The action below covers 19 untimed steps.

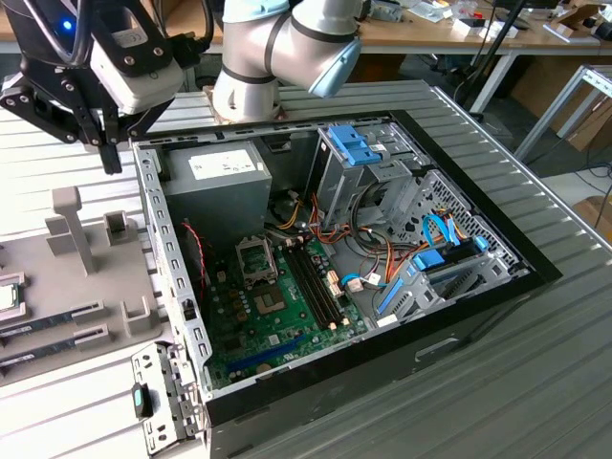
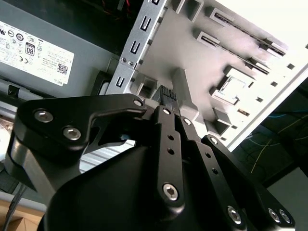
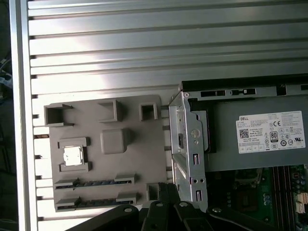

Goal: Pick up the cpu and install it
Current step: 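Reach for the cpu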

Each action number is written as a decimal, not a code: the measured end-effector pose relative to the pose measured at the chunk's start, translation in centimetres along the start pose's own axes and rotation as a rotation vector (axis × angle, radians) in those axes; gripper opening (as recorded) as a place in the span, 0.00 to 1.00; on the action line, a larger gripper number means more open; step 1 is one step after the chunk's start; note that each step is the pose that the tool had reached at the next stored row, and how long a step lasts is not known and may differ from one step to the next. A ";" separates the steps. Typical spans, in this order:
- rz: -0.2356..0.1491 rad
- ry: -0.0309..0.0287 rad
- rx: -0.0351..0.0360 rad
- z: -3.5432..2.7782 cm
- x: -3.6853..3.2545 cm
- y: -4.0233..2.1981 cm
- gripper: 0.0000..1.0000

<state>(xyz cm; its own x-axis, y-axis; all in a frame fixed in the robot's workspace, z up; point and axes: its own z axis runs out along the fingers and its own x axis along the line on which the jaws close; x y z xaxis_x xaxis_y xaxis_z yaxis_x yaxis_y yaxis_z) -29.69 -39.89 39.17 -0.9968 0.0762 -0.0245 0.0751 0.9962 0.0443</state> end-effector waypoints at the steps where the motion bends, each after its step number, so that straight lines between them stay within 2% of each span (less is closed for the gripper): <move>1: 0.000 0.0000 0.0000 0.00 0.08 -0.01 0.11; 19: 0.000 0.0000 0.0000 0.00 1.15 -0.09 0.11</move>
<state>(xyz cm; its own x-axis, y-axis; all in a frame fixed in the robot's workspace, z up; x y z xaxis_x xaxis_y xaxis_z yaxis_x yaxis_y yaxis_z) -30.84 -39.90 39.14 -0.9968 0.0762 -0.0244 0.0750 0.9962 0.0444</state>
